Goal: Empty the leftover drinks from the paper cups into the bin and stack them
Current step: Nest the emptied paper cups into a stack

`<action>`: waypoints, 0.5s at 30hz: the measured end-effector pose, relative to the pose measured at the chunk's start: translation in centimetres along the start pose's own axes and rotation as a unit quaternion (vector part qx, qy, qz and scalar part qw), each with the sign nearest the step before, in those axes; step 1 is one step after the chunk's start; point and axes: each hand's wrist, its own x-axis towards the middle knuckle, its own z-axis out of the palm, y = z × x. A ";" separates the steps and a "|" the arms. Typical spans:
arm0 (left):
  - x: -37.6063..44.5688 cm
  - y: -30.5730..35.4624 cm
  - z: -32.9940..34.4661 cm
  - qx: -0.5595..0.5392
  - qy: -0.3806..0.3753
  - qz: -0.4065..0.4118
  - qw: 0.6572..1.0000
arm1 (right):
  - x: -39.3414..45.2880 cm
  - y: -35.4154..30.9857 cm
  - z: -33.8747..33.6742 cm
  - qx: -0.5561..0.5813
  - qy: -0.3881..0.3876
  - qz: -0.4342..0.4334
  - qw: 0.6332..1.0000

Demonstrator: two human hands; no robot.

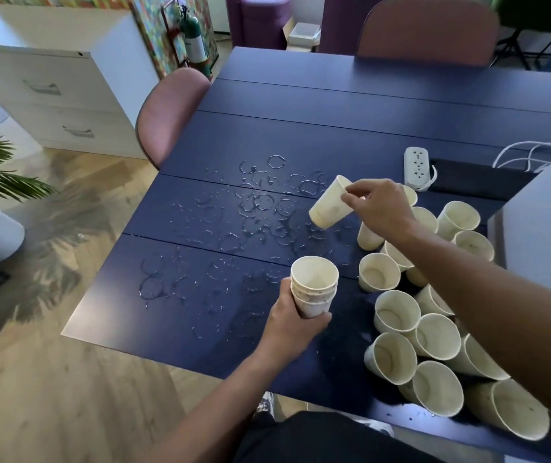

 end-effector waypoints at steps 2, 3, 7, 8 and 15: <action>0.3 0.3 0.5 -0.005 -0.008 0.004 1.000 | -1.4 -1.3 -1.6 0.037 0.016 -0.015 0.999; 0.5 0.4 0.7 -0.005 -0.007 0.006 1.000 | -2.0 -1.9 -2.5 0.056 0.016 -0.024 0.998; 1.5 0.8 1.8 -0.005 -0.011 0.009 1.000 | -4.3 -3.5 -6.4 0.083 -0.002 -0.074 0.994; 1.7 1.0 2.0 -0.004 -0.014 0.011 1.000 | -4.7 -3.7 -7.1 0.077 -0.017 -0.083 0.993; 2.8 2.6 3.6 0.015 -0.019 0.022 0.999 | -7.5 -1.7 -7.9 -0.001 -0.118 -0.105 0.987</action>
